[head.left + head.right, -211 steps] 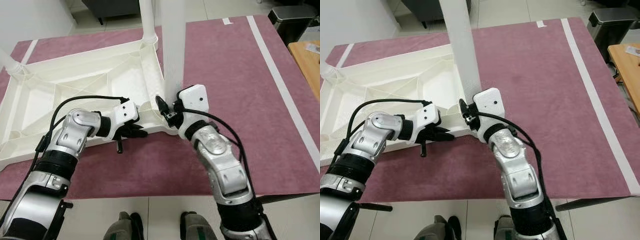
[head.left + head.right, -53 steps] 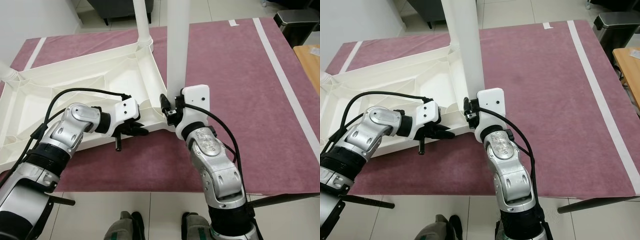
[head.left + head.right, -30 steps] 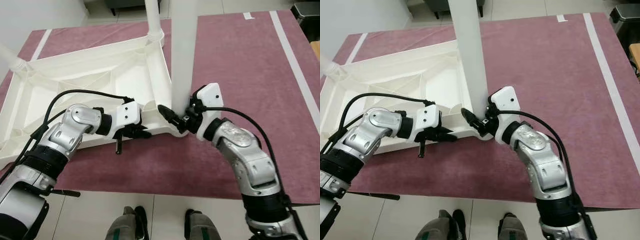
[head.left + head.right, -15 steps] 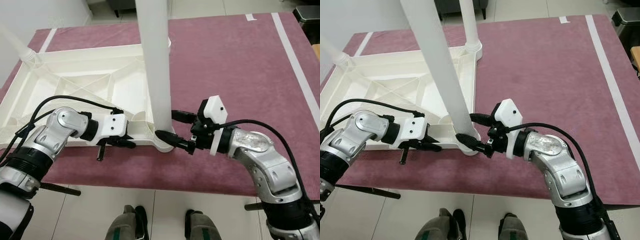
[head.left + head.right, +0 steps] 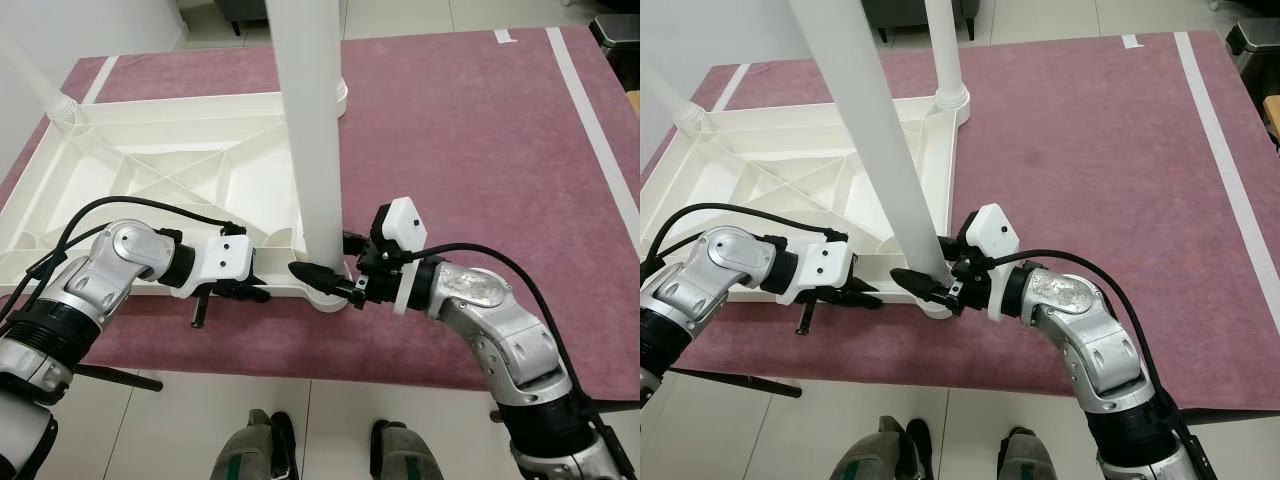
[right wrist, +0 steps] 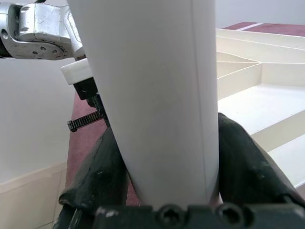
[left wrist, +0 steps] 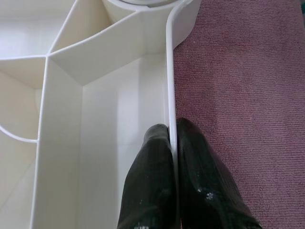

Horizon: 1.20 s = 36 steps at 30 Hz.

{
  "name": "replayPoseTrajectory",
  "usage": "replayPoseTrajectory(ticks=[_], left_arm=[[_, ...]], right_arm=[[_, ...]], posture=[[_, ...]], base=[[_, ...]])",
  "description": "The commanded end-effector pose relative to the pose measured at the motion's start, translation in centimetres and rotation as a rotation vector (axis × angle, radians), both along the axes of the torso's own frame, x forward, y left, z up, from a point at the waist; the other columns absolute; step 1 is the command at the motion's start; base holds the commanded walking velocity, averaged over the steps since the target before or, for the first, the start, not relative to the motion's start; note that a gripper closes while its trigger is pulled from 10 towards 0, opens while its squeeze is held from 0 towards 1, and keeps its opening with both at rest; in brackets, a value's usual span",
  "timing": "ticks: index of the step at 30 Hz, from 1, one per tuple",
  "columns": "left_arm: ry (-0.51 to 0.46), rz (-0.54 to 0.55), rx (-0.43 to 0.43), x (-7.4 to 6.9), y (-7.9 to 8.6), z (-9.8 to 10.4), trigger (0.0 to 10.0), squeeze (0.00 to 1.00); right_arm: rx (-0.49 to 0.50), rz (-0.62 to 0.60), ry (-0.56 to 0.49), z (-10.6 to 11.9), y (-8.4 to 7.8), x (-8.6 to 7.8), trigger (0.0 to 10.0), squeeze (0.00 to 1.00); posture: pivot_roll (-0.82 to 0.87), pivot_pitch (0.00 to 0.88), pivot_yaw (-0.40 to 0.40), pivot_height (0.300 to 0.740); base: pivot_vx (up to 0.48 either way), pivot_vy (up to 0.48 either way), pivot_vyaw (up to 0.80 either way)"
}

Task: Building children table

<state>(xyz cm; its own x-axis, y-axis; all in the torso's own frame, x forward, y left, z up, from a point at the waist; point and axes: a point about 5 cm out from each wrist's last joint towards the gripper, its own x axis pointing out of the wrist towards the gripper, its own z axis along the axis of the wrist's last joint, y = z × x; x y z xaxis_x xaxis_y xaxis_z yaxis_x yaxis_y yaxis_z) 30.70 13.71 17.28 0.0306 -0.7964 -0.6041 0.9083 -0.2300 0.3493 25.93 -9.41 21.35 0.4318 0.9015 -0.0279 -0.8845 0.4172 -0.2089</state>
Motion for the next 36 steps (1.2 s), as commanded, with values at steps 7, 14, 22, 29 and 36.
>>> replayPoseTrajectory(ticks=[7,14,22,29,36], left_arm=[[0.103,-0.099,-0.021,-0.5,-1.0,-0.1,0.0,0.00],[0.054,-0.045,-0.170,1.3,-4.6,1.7,0.0,0.00],[0.024,-0.029,-0.237,2.5,-7.3,2.9,0.0,0.00],[0.038,-0.026,-0.238,2.5,-7.2,2.7,0.0,0.00],[0.045,-0.021,-0.225,2.5,-6.7,2.3,0.0,0.00]], right_arm=[[-0.074,-0.374,0.082,-3.7,-1.3,1.4,0.0,0.00],[-0.120,-0.946,0.165,-6.5,-3.6,2.6,0.0,0.00],[-0.055,-1.269,0.165,-6.6,-3.9,2.4,0.0,0.00],[0.013,-1.144,0.086,-5.2,-2.5,2.8,10.0,1.00],[0.123,-0.998,-0.056,-2.0,-1.7,3.0,10.0,1.00]], posture=[[-0.07,0.186,0.163,0.740],[-0.07,0.192,0.165,0.740],[-0.08,0.193,0.169,0.740],[-0.08,0.190,0.170,0.740],[-0.08,0.188,0.169,0.740]], base=[[0.000,0.000,0.00],[0.000,0.000,0.00],[0.000,0.000,0.00],[0.000,0.000,0.00],[0.000,0.000,0.00]])
